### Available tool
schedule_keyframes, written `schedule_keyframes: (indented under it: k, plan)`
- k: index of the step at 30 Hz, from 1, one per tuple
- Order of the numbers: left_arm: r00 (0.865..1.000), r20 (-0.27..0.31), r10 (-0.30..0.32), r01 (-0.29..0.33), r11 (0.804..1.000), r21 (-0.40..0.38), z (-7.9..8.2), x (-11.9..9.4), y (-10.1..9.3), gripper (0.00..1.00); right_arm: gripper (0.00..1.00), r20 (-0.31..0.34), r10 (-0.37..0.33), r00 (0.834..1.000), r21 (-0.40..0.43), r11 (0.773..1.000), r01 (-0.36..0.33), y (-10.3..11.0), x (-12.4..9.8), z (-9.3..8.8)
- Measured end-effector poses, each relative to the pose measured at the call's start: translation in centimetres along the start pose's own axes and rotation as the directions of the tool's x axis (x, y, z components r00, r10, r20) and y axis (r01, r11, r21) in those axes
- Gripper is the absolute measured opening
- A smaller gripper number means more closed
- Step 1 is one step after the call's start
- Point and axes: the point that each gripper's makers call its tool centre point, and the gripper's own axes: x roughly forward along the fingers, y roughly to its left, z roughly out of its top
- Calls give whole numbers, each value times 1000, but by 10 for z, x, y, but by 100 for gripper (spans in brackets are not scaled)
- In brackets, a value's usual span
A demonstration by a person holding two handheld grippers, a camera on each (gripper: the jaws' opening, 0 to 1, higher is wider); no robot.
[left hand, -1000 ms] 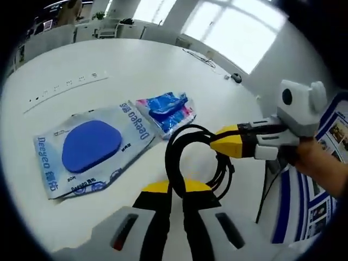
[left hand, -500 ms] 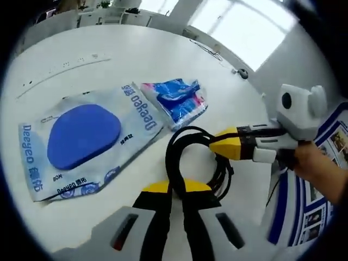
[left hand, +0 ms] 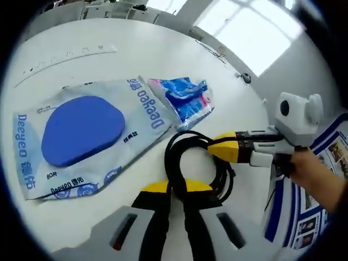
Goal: Arrange the tabletop items into an orderly group along one side of the table until the central work area is clear of visible clutter.
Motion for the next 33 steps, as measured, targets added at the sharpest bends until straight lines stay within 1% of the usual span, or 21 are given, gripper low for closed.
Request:
schedule_keyframes:
  k: [3, 8, 15, 20, 29, 33]
  plan:
    - [1000, 4, -1, 1, 1000, 7, 1, 0, 0, 5, 5, 3, -7, 1000, -12, 1000, 7, 0, 0, 0]
    - [1000, 9, -3, 3, 1000, 2, 1, 1, 0, 6, 6, 3, -9, 1000, -10, 1000, 10, 1, 0, -1]
    - [1000, 12, -9, 8, 1000, 19, 1, -2, -1, 7, 15, -2, -16, 1000, -14, 1000, 16, 1, -1, -3]
    - [999, 30, -17, 16, 1000, 24, 5, -6, -2, 12, 19, 0, -19, 1000, -19, 1000, 19, 1, -3, -2]
    - [999, 42, -17, 15, 999, 38, 7, -14, -3, 20, 25, 5, -22, 1000, -25, 999, 23, 5, -9, 1]
    - [998, 51, -25, 23, 999, 43, 8, -18, -4, 20, 26, 9, -21, 1000, -30, 999, 21, 7, -11, 2]
